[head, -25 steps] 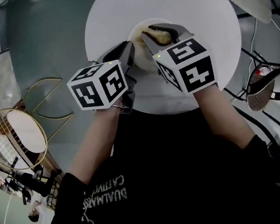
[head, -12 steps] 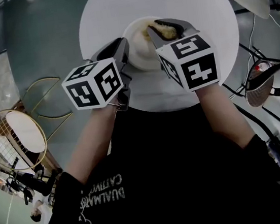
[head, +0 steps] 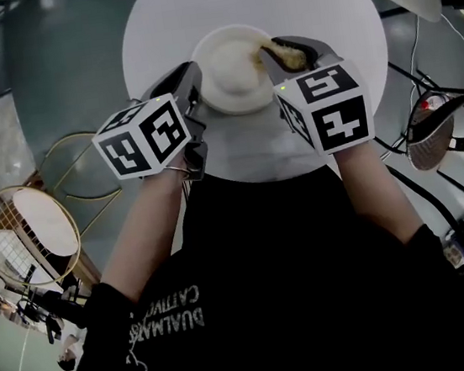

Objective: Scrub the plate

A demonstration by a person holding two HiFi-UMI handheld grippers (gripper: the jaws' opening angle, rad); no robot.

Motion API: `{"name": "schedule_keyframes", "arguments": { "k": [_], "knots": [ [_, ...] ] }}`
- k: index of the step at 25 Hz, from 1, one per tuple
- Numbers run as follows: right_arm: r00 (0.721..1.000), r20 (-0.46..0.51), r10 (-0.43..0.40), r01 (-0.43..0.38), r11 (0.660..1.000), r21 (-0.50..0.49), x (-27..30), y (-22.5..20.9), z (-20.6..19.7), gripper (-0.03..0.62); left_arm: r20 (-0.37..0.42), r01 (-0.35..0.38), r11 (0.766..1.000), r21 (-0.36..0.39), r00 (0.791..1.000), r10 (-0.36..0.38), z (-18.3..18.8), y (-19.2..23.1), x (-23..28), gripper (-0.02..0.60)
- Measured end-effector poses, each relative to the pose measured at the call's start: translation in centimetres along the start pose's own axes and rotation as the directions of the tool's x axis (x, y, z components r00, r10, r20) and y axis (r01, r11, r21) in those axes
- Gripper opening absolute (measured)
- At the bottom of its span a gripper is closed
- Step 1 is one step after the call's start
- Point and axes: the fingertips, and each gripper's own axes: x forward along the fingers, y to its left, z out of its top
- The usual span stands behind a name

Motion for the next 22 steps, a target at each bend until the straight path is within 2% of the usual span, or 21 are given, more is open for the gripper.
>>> {"name": "schedule_keyframes", "arguments": {
  "k": [9,22],
  "knots": [
    [1.000,-0.010,-0.018,0.018,1.000,-0.007,-1.7,-0.3,-1.2,0.083,0.006,-0.002,1.000,0.007,1.000,0.002,0.3,-0.2,-0.2,0.038],
    [0.998,-0.018,-0.066,0.067,0.997,0.047,-3.7,-1.7,-3.0,0.084,-0.016,0.008,1.000,0.009,1.000,-0.008,0.0,-0.5,-0.2,0.037]
  ]
}}
